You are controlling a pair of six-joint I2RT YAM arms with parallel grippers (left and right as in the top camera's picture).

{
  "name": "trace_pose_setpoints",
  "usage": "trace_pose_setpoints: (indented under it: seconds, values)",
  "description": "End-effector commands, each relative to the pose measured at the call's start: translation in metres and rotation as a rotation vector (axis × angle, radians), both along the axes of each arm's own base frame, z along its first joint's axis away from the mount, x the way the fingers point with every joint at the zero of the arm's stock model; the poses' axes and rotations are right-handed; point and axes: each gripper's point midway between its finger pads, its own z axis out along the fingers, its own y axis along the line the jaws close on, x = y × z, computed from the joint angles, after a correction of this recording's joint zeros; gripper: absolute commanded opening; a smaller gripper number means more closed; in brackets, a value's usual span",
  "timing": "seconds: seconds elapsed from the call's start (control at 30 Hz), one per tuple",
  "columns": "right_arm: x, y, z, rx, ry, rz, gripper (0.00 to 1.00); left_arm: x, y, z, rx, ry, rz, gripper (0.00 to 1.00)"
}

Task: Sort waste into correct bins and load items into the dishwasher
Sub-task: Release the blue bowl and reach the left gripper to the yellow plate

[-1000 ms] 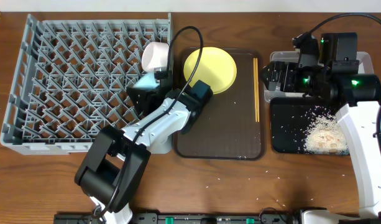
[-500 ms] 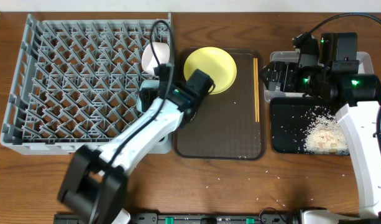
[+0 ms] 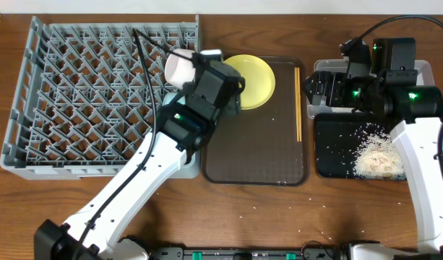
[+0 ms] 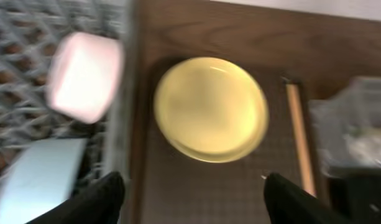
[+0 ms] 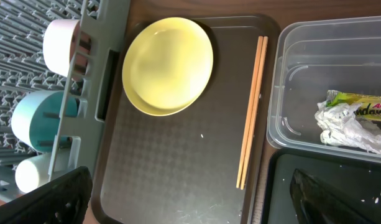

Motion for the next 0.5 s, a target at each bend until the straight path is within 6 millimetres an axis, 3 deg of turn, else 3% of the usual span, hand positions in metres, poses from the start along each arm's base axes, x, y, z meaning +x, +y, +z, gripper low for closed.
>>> trace_pose_setpoints:
  seconds: [0.0, 0.2, 0.3, 0.47]
  values:
    - [0.001, 0.001, 0.001, 0.001, -0.002, 0.006, 0.99, 0.007, -0.023, -0.016, -0.058, 0.081, -0.054, 0.72]
    - [0.001, 0.001, 0.001, 0.001, -0.001, 0.006, 0.99, 0.041, -0.035, -0.051, -0.049, 0.235, -0.014, 0.73]
    - [0.001, 0.001, 0.001, 0.001, -0.002, 0.006, 0.99, 0.05, -0.038, -0.079, -0.071, 0.334, 0.033, 0.73]
    - [0.001, 0.001, 0.001, 0.001, -0.002, 0.006, 0.99, 0.054, -0.027, -0.135, -0.101, 0.47, 0.214, 0.7]
